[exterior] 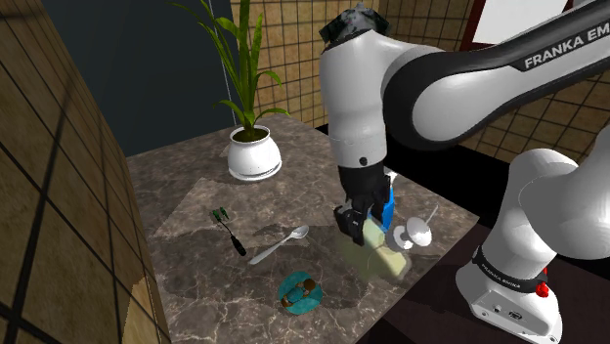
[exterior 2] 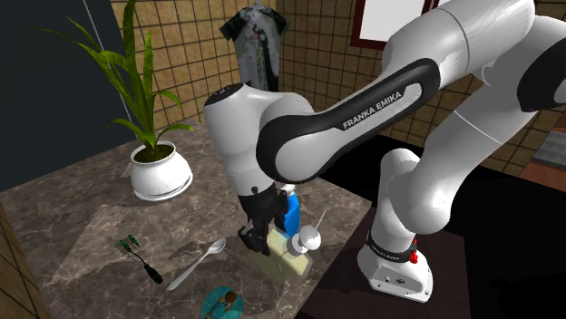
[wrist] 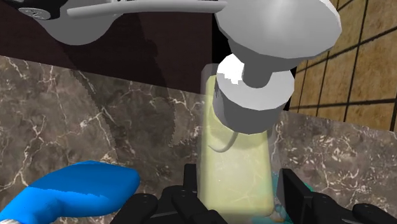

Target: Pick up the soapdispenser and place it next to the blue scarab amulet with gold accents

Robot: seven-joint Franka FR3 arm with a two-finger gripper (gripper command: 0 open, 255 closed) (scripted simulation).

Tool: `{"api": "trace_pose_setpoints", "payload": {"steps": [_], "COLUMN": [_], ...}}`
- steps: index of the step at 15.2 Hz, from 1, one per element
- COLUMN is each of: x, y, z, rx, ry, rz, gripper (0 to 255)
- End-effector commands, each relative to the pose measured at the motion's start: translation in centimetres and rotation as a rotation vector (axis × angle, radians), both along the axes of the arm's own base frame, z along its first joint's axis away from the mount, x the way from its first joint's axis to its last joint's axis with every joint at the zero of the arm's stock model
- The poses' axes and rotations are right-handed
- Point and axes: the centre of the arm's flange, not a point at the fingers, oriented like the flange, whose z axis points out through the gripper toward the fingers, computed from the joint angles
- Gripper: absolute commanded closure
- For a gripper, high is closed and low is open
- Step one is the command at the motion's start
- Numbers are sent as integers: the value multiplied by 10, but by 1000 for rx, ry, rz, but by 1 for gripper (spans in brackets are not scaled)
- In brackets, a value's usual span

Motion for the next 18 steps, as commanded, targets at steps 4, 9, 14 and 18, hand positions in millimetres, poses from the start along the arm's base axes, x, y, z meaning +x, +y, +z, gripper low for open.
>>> {"api": "trace_pose_setpoints", "payload": {"steps": [4, 9, 14, 18], "x": [0, 0, 0, 0], "y": [0, 0, 0, 0], "z": [-26, -53, -79, -91], "rx": [0, 0, 0, 0], "ry": [-1, -1, -1, -1], "rz": [0, 0, 0, 0], "gripper": [255, 255, 255, 255]}}
